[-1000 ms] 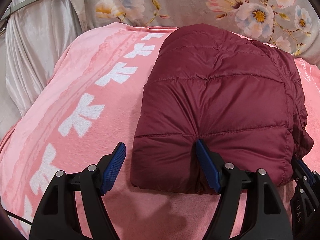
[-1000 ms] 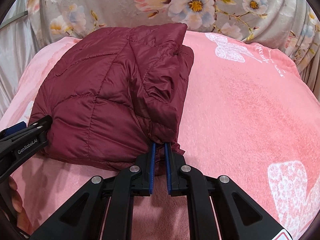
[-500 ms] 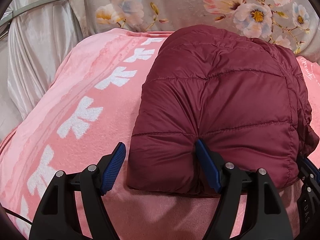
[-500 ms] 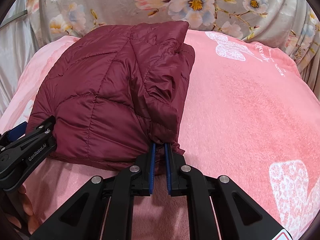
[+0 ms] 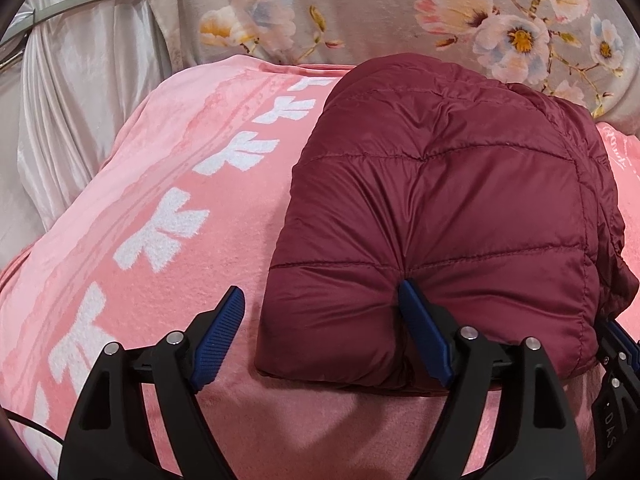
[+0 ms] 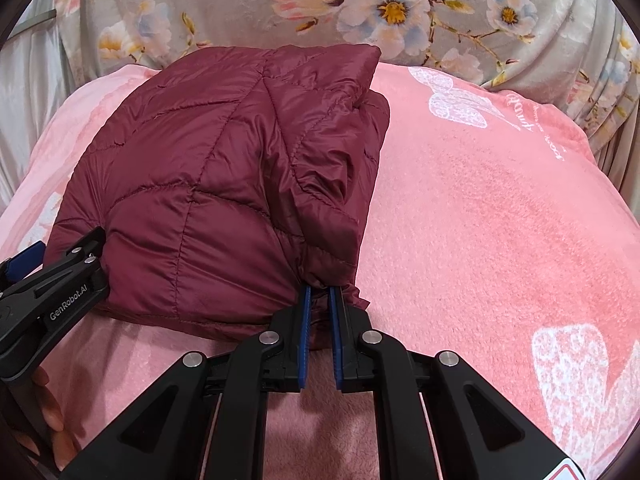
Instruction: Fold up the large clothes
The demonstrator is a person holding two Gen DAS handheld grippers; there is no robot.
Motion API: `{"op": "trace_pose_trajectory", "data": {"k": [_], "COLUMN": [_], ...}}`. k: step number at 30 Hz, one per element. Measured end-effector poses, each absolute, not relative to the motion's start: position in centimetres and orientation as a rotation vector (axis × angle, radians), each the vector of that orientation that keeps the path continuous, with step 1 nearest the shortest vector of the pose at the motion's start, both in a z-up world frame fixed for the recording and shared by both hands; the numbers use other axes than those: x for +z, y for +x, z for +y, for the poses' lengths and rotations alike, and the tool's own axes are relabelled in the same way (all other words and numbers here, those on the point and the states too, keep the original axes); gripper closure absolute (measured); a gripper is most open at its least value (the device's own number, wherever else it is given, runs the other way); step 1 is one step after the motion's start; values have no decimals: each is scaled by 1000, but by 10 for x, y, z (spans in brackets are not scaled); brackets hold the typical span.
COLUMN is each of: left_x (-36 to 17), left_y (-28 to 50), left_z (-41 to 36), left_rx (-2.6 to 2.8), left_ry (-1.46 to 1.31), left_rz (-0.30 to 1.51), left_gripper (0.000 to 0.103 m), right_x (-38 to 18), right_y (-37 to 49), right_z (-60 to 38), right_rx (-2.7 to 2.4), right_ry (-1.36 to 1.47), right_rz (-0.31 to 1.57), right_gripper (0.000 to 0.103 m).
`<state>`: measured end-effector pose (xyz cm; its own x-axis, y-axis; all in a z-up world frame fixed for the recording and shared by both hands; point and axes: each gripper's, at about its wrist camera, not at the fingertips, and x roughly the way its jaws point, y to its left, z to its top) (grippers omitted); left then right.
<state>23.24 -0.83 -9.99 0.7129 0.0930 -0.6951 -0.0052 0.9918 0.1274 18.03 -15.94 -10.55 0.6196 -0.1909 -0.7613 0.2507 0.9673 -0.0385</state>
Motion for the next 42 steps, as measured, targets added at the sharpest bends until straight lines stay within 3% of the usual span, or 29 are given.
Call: {"op": "trace_pose_trajectory", "data": {"k": [11, 12, 14, 18, 20, 27, 29, 42], "left_x": [-96, -94, -89, -83, -80, -75, -74, -81], "left_y": [226, 222, 208, 174, 155, 99, 88, 84], "left_z": [-5, -4, -1, 0, -1, -5, -3, 7], "left_rx": [37, 31, 7, 1, -3, -36, -48, -27], "left_ry": [89, 80, 54, 49, 48, 61, 42, -21], "left_rz": [745, 734, 715, 672, 655, 623, 622, 649], "left_gripper": [24, 23, 21, 16, 13, 9, 9, 8], "right_x": [-101, -96, -89, -83, -79, -57, -52, -70], "right_y": [177, 169, 152, 114, 98, 30, 14, 33], "right_z": [-157, -159, -161, -155, -156, -160, -160, -148], "right_rx": [-281, -286, -299, -268, -253, -200, -214, -251], "right_ry": [51, 65, 81, 80, 82, 45, 17, -28], "right_rz": [845, 820, 792, 765, 741, 638, 607, 647], "right_gripper": [91, 88, 64, 60, 51, 38, 28, 26]}}
